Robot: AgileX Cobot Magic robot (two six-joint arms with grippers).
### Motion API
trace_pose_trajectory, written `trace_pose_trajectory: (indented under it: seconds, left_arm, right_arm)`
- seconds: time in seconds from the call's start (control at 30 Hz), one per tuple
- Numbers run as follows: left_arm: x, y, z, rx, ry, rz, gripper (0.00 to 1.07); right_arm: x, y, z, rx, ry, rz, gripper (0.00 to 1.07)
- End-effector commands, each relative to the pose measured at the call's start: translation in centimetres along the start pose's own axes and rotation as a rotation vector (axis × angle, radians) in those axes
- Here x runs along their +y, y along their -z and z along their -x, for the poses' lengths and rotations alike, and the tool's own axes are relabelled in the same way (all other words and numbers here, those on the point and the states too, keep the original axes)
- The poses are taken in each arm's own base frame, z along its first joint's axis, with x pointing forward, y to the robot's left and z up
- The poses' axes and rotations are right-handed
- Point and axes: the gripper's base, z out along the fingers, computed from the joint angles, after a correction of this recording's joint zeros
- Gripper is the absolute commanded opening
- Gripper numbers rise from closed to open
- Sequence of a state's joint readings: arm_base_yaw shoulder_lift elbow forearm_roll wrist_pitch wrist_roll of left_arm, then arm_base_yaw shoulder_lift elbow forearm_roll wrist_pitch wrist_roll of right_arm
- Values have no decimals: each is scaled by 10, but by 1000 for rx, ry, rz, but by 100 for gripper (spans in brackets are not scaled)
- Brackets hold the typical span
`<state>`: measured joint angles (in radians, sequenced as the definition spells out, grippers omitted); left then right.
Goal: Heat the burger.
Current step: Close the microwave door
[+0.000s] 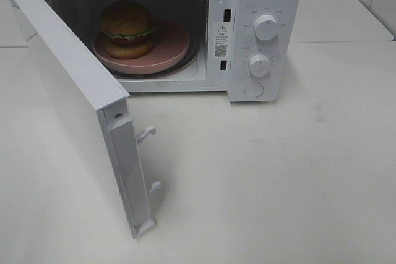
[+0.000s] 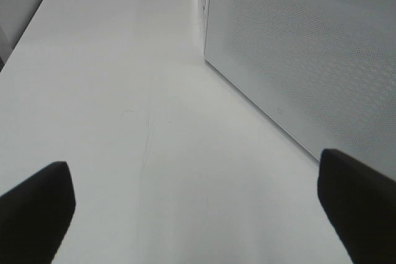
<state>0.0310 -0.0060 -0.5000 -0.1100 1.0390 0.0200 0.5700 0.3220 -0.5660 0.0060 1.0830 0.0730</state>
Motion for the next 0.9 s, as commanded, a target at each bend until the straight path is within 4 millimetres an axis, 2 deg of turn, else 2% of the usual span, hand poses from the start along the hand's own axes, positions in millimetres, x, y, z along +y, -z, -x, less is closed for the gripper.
trace_pose_trajectory:
  seconds: [0.03, 0.17, 0.47, 0.9]
  left_arm:
    - [0, 2, -2, -18, -4, 0, 100]
    - [0, 2, -2, -18, -4, 0, 100]
    - [0, 2, -2, -18, -4, 0, 100]
    - [0, 2, -2, -18, -4, 0, 100]
  right_arm:
    - [-1, 2, -1, -20, -51, -19, 74]
    - [-4, 8, -6, -78, -103, -77, 74]
    - [-4, 6, -22, -177, -199, -150, 74]
    - [4, 22, -41, -365, -306, -304, 74]
